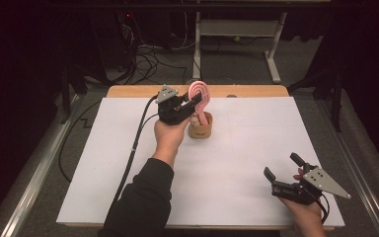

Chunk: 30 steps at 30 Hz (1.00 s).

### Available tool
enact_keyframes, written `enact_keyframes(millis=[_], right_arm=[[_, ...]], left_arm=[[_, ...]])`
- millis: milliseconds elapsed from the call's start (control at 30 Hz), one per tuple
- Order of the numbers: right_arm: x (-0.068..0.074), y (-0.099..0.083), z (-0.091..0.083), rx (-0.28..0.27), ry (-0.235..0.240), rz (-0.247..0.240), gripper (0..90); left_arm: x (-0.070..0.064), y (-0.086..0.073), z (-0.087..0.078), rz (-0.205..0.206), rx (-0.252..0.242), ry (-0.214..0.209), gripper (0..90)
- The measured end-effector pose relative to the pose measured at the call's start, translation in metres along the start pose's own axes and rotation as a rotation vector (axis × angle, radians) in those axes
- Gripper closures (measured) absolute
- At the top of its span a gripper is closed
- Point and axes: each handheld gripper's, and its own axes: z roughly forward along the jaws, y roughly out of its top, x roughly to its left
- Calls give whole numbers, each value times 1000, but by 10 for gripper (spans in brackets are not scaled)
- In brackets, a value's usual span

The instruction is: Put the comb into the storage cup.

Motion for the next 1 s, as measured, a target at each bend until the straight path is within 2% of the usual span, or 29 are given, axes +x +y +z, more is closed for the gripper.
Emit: enact_keyframes(millis=[500, 667, 933, 1000], right_arm=[[-2, 0, -2, -8, -9, 9, 3], [-3, 0, -2, -8, -12, 12, 3], [-2, 1, -3, -11, -8, 5, 3], [-2, 0, -3, -10, -8, 8, 3]], left_arm=[[0, -6, 8, -6, 15, 2, 631], [-1, -8, 10, 0, 5, -2, 631], [6, -7, 11, -15, 2, 8, 627], [7, -6, 10, -6, 0, 17, 625]])
